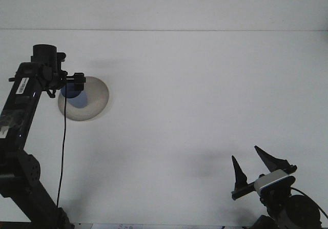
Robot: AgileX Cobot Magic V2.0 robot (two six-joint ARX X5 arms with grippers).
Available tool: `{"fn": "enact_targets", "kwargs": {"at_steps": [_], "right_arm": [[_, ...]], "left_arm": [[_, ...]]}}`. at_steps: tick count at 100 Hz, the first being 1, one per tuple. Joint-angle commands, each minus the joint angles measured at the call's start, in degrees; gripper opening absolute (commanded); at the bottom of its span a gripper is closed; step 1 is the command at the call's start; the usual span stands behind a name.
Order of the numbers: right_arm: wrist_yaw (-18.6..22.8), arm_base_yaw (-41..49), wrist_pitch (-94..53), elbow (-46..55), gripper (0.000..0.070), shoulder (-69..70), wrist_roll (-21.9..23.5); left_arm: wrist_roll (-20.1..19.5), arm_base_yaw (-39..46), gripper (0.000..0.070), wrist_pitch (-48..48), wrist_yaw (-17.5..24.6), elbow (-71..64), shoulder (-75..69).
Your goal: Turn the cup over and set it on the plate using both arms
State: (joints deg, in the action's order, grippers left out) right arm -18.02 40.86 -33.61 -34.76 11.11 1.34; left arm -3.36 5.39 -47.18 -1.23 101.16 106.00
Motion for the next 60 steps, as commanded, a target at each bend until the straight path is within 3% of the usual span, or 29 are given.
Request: {"fn": "enact_targets", "kwargs": {"at_steps": [1,19,39,60], "right_arm": [[0.0,0.6,0.3,-0.1,0.0495,0.1,0.6],[0.0,0.6,0.4,-0.1,0.0495,0.1,0.6],[0.0,0.6,0.4,-0.1,0.0495,0.1,0.6],[0.0,0.6,0.6,-0.1,0.0495,0.1,0.6]], "left_arm": [[1.1,0.4,0.0585,0.2,0.2,1.6,-2.4],[2.7,0.7,0.0584,-1.3,0.5,1.6,-11.6],[4.2,-0.7,0.0584,-2.5,9.0,-0.4,-26.2],[6.3,-9.4,0.0583,8.3,9.0,-19.4,-48.2]]}}
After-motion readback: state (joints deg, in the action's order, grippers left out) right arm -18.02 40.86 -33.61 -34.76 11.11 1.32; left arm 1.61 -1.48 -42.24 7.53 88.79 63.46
